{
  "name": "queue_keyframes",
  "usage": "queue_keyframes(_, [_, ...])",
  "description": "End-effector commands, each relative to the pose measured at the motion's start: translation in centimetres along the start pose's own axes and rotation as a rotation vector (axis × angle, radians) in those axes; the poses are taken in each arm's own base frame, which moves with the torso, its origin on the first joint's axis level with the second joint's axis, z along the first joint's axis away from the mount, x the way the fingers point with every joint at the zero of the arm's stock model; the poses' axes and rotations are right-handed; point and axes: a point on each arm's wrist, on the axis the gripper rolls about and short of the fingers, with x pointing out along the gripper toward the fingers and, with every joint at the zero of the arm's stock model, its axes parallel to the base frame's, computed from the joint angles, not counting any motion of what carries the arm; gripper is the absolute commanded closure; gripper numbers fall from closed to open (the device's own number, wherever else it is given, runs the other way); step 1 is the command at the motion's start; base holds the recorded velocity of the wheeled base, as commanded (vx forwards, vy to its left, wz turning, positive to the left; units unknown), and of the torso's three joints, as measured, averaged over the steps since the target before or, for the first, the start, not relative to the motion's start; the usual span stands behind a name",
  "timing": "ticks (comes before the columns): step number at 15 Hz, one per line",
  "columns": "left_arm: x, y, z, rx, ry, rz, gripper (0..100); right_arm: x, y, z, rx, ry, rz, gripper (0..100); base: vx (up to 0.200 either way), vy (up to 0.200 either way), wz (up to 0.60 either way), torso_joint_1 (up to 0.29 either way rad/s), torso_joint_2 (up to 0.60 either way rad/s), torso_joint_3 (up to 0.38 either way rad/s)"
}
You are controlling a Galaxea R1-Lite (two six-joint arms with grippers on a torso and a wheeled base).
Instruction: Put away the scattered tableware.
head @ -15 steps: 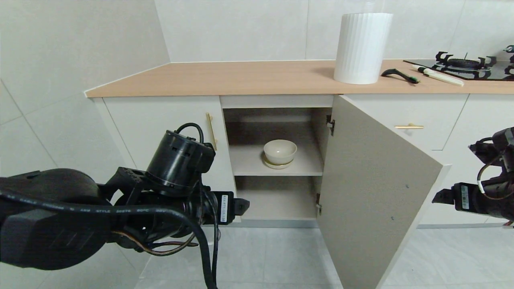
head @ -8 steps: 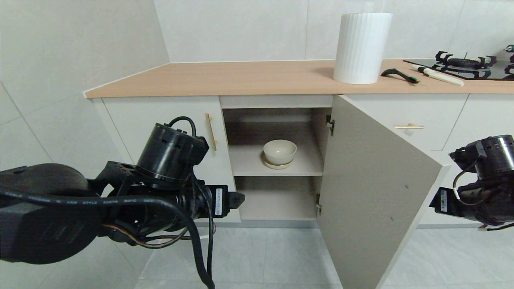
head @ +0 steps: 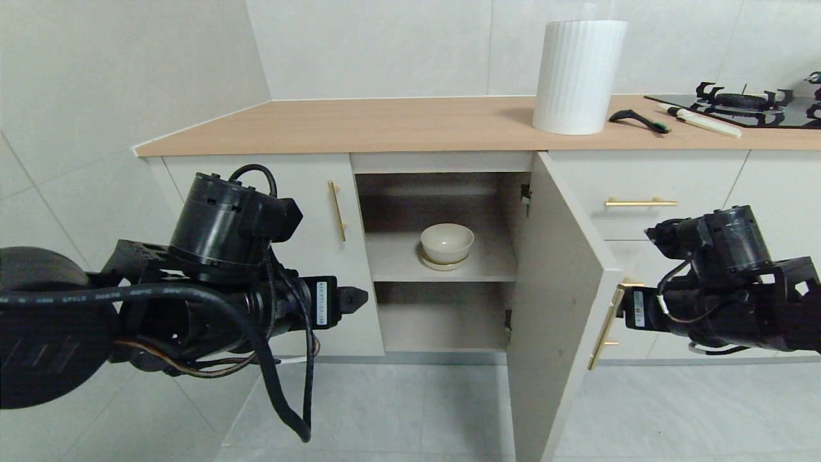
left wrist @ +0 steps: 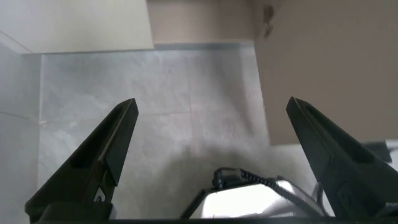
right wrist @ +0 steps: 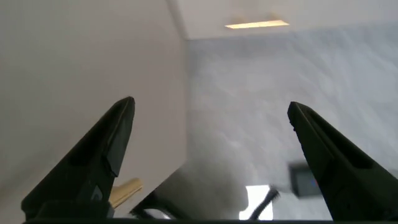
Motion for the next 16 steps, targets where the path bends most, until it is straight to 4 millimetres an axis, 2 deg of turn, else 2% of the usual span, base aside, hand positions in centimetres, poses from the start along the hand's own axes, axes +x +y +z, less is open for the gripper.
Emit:
queue_keyframes(1, [-0.1,1.0,0.7,-0.019,-0.019,0.03,0,0.6,3.6,0.0,-0.065,0.004,0.085,0,0.0,0.0,0.0,0.0,0.0,0.0])
queue_keyframes(4, [0.1,2.2,1.4,-0.022,-0.036,0.069,0,1.6,6.8,0.3,-0.107,-0.001,0.154,0,0.0,0.0,0.0,0.0,0.0,0.0])
queue_keyframes(8, [0.4,2.7,1.6,-0.023,-0.055,0.139,0,4.8,9.1,1.4,-0.117,-0.013,0.168,0,0.0,0.0,0.0,0.0,0.0,0.0])
queue_keyframes(11, [0.4,2.6,1.6,-0.024,-0.058,0.139,0,7.2,10.2,1.4,-0.114,-0.004,0.163,0,0.0,0.0,0.0,0.0,0.0,0.0])
queue_keyframes(13, [0.2,2.7,1.7,-0.003,-0.06,0.14,0,7.9,10.5,1.3,-0.107,-0.014,0.165,0,0.0,0.0,0.0,0.0,0.0,0.0])
queue_keyframes(16, [0.0,2.7,1.8,-0.005,-0.079,0.168,0,8.5,10.6,1.2,-0.08,-0.037,0.17,0,0.2,0.0,0.0,0.001,0.0,0.004])
